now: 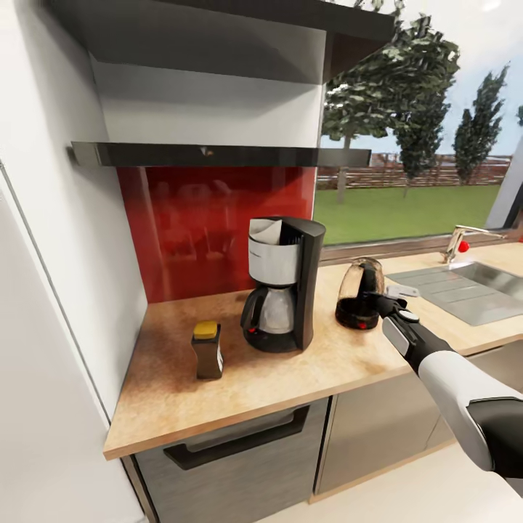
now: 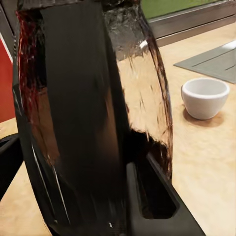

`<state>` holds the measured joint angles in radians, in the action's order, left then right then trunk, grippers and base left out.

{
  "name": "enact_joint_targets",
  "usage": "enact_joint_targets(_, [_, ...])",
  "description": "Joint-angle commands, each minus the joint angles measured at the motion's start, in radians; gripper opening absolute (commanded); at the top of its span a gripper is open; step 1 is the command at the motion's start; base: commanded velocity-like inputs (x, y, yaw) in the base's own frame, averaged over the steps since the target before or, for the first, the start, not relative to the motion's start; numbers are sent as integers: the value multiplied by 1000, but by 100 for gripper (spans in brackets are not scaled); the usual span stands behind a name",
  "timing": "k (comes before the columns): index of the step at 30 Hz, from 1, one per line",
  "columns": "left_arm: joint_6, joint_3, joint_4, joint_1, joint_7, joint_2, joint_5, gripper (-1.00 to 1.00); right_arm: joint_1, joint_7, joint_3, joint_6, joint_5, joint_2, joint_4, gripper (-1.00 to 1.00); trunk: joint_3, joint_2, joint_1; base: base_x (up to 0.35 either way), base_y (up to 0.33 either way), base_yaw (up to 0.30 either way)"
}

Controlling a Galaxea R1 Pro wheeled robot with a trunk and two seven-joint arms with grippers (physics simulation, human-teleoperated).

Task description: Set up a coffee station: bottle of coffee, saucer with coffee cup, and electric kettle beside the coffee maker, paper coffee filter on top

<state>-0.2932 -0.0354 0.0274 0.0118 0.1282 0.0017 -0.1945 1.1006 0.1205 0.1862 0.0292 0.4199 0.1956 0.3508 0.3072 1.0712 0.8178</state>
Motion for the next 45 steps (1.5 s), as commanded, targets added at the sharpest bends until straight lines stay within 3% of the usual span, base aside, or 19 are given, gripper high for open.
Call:
enact_joint_targets(1, [-1, -3, 2, 0, 1, 0, -1, 100, 1, 5, 9, 3, 10, 1, 0, -100, 0, 1, 0, 55, -20, 0])
enact_joint_targets(14, [-1, -3, 2, 0, 1, -5, 0, 100, 1, 5, 9, 3, 10, 1, 0, -100, -2, 1, 0, 157, -207, 26])
enact_joint_targets(30, [-1, -3, 2, 0, 1, -8, 0, 100, 1, 5, 9, 3, 10, 1, 0, -100, -18, 1, 0, -80, -263, 231])
enact_joint_targets(45, [-1, -3, 3, 0, 1, -8, 0, 100, 1, 5, 9, 3, 10, 1, 0, -100, -27, 1, 0, -8, -17, 136])
